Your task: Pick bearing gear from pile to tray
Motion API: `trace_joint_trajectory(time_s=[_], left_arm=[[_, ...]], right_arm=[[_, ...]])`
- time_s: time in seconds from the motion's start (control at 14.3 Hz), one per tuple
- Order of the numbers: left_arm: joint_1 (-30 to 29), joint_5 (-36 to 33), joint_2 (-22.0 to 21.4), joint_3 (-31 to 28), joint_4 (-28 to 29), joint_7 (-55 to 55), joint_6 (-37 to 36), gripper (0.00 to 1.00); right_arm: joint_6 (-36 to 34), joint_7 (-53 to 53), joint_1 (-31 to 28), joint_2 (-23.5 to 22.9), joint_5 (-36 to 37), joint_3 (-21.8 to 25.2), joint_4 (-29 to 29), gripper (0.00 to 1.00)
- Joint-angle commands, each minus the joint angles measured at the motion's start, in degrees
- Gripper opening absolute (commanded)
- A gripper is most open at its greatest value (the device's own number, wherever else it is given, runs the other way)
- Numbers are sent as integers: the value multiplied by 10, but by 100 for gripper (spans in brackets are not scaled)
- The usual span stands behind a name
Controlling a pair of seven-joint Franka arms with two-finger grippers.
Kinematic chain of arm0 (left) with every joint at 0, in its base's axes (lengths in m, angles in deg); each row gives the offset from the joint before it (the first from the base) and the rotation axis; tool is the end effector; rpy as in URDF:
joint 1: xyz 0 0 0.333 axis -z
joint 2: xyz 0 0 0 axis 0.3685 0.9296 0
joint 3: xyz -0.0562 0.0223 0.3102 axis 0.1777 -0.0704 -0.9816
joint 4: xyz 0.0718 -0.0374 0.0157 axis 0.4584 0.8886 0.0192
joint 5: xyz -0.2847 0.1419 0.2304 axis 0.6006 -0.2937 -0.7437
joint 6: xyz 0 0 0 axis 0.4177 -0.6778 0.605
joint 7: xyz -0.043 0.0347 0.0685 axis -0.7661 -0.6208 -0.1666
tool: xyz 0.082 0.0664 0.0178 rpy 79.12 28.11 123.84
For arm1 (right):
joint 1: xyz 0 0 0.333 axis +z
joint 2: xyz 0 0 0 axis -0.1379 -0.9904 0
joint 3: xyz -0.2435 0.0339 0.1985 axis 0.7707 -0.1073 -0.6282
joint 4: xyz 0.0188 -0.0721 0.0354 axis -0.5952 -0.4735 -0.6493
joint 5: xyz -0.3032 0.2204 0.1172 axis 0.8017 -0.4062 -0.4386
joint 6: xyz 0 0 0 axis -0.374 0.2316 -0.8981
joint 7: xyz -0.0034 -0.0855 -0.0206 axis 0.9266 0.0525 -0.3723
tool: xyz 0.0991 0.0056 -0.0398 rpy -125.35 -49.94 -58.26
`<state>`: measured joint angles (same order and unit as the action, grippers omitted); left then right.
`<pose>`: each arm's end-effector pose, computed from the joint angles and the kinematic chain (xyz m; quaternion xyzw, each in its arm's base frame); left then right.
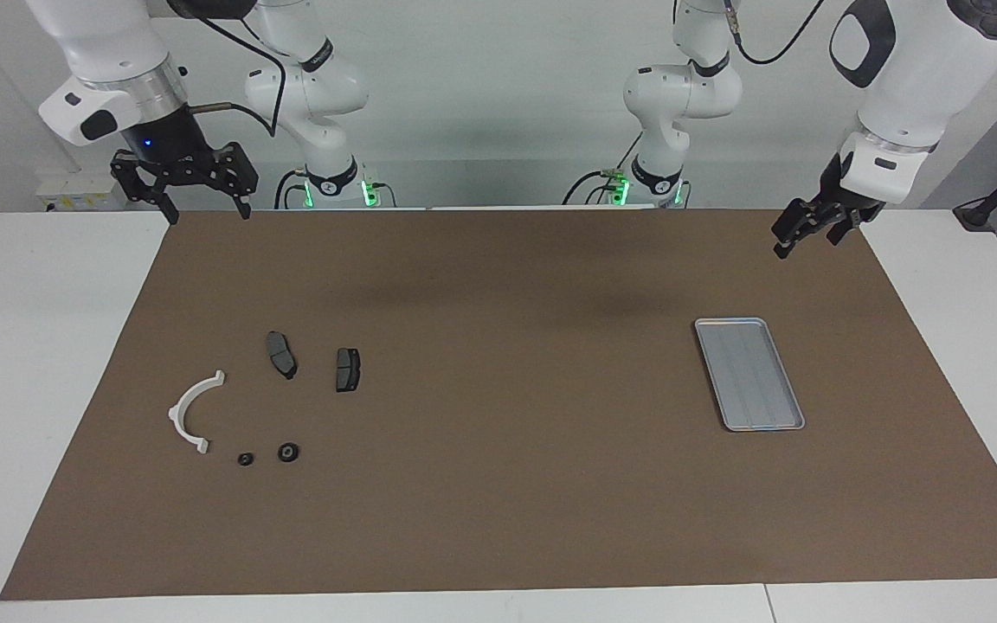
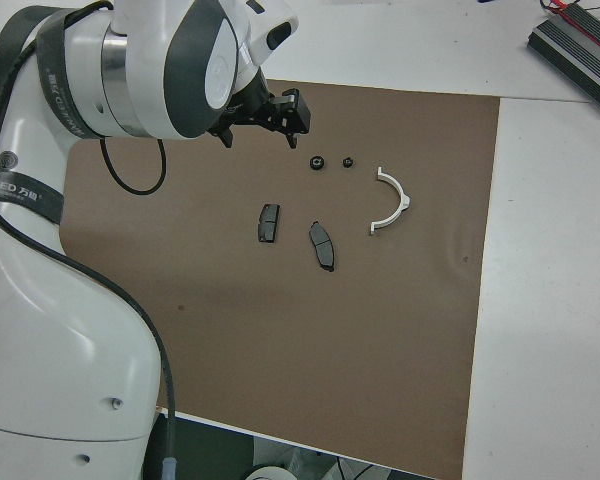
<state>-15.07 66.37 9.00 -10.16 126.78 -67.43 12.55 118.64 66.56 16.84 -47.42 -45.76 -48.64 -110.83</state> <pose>0.5473 -0.0197 0.6016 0.9953 0.0966 -0.0009 0.0003 0.5365 0.0064 0.6574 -0.9985 -0.0401 -0.0361 0.0024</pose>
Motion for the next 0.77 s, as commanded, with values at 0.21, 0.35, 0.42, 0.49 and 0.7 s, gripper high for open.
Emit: trace_joint_trajectory(time_s=[0.21,0.35,0.42,0.49,0.7], left_arm=[[-6,9,-14,3,14,-4,-4,100],[-6,9,-14,3,14,-4,-4,100],[-6,9,-14,3,14,-4,-4,100],[-6,9,-14,3,14,-4,-4,100],[-6,9,-14,3,14,-4,-4,100]], right_arm=[[94,-27,-5,-26,2,0,-51,100],[135,-26,-6,-27,2,0,-90,100],[164,-27,-6,-27,2,1,-112,100],[189,-27,-7,-28,2,0,-132,100],[237,-26,-7,-58,2,0,-148,100]])
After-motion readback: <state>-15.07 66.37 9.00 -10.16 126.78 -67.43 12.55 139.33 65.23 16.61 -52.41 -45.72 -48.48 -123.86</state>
